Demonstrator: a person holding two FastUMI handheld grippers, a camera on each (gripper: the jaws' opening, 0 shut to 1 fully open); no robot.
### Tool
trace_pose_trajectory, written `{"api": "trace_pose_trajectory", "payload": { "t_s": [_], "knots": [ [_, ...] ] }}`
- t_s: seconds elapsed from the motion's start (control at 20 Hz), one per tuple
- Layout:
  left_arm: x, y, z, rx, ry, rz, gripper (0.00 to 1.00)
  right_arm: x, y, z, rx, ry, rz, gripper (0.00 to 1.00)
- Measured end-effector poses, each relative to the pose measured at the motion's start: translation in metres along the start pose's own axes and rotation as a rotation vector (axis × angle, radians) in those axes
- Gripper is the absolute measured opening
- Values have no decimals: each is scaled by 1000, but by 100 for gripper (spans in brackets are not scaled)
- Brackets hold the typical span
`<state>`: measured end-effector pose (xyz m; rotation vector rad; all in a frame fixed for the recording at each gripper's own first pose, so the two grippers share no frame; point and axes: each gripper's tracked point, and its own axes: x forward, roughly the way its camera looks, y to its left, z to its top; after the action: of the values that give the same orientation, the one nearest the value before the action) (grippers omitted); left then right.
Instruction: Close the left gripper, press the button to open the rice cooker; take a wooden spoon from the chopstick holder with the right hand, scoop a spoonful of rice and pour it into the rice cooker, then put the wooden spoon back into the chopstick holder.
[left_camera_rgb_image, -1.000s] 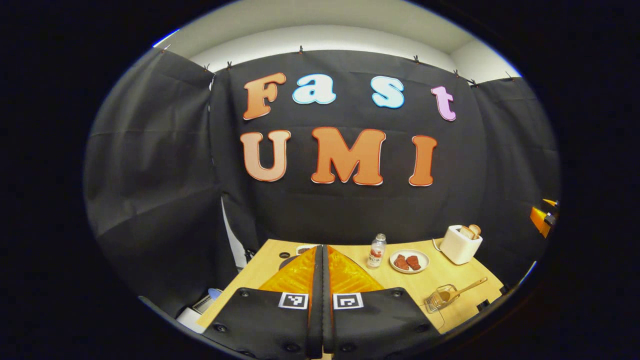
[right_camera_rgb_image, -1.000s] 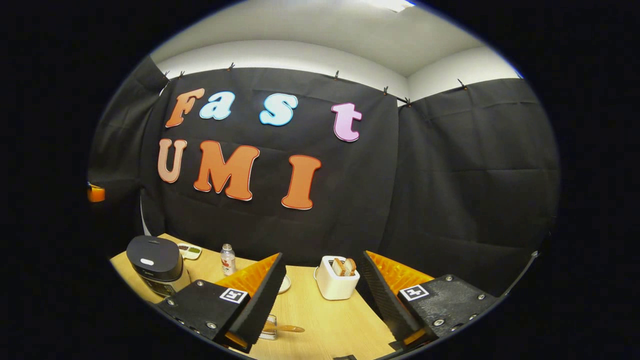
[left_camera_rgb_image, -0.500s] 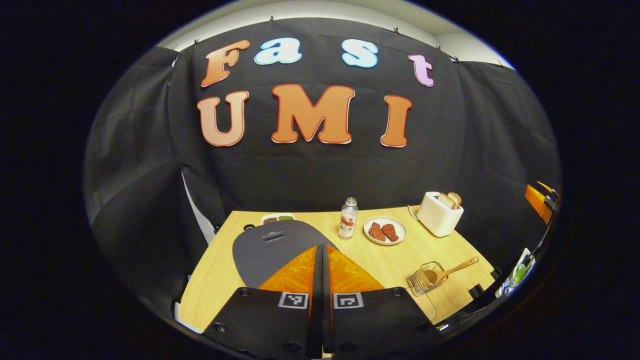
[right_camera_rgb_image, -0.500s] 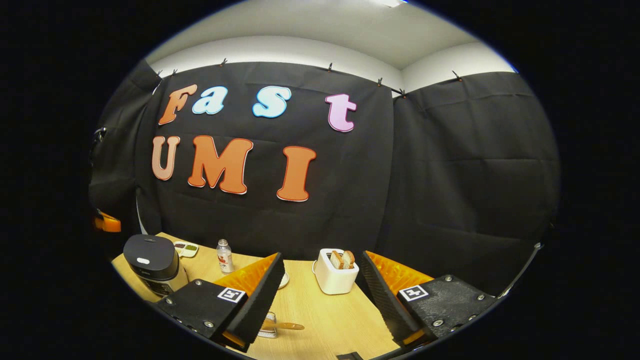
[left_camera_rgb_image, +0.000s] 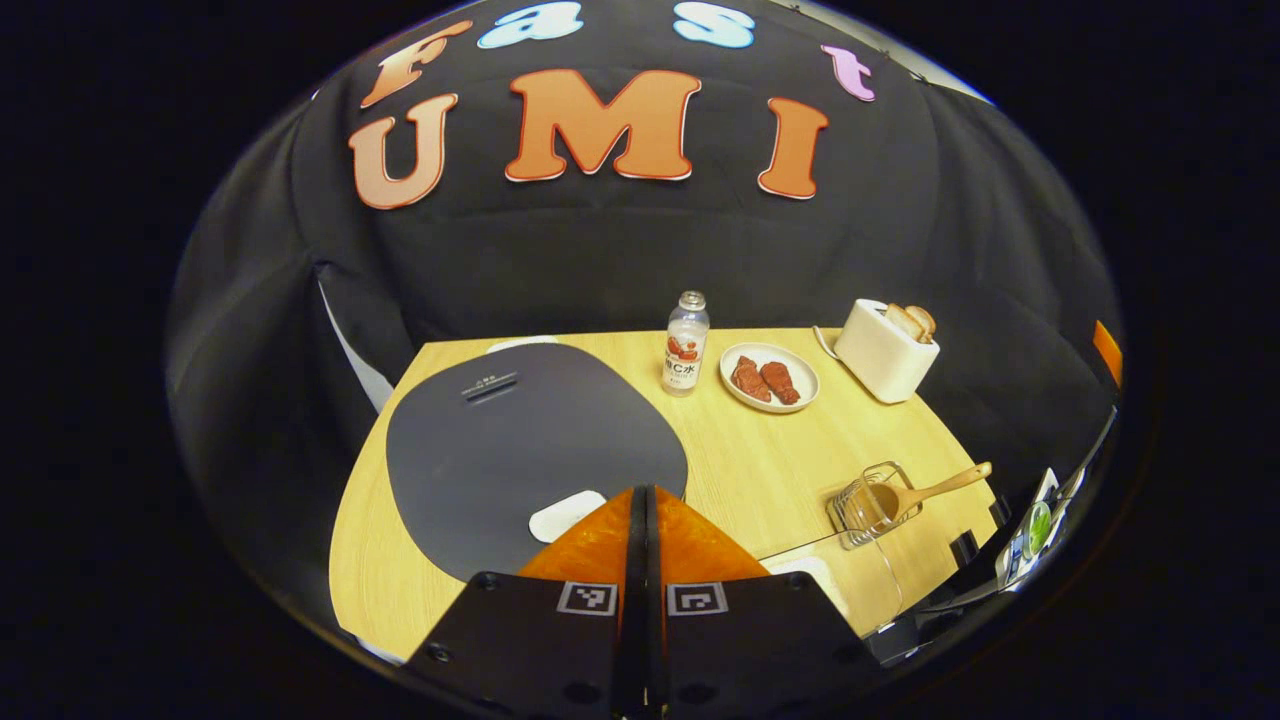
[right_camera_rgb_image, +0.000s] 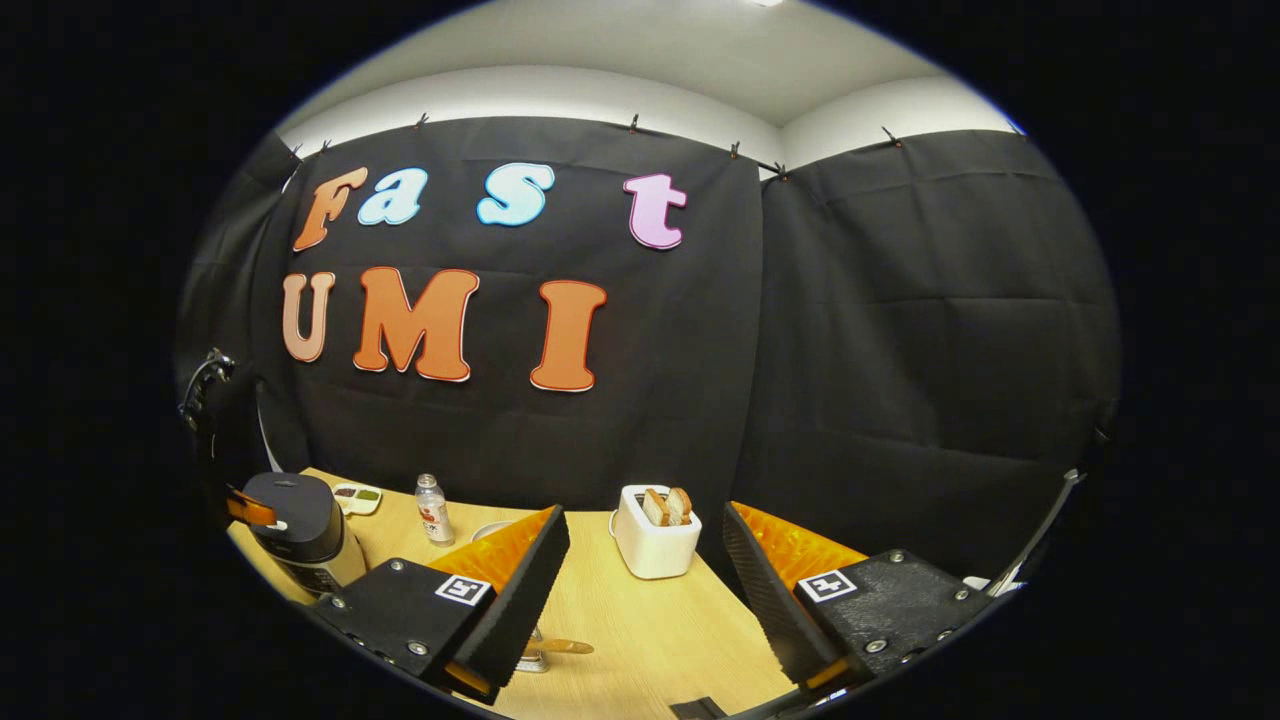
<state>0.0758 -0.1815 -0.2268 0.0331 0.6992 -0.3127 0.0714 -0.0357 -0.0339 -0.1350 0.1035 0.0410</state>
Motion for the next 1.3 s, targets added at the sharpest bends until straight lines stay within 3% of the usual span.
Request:
{"api": "trace_pose_trajectory", "payload": {
  "t_s": [0.35, 0.65, 0.9, 1.0, 1.1, 1.15, 1.25, 1.3],
  "knots": [
    [13, 15, -24, -55, 92, 9, 5, 1, 0, -10, 5, 28, -1, 96],
    [24, 19, -15, -108, 71, -28, 3, -7, 12, -18, 43, 50, 39, 96],
    [14, 33, 3, -46, 22, 41, 4, -19, 22, -14, 85, 35, 64, 96],
    [7, 33, 16, -78, -15, 24, 5, -23, 18, -12, 90, 23, 57, 99],
    [14, 47, 3, -78, 28, 40, 2, -25, 20, -10, 109, 22, 58, 96],
    [22, 44, -12, -97, 75, 13, 6, -26, 21, -10, 117, 23, 60, 96],
    [28, 48, -8, -104, 56, -8, 5, -29, 18, -9, 119, 17, 52, 96],
    [25, 45, -20, -111, 106, -11, 3, -29, 17, -10, 117, 19, 48, 96]
  ]
}}
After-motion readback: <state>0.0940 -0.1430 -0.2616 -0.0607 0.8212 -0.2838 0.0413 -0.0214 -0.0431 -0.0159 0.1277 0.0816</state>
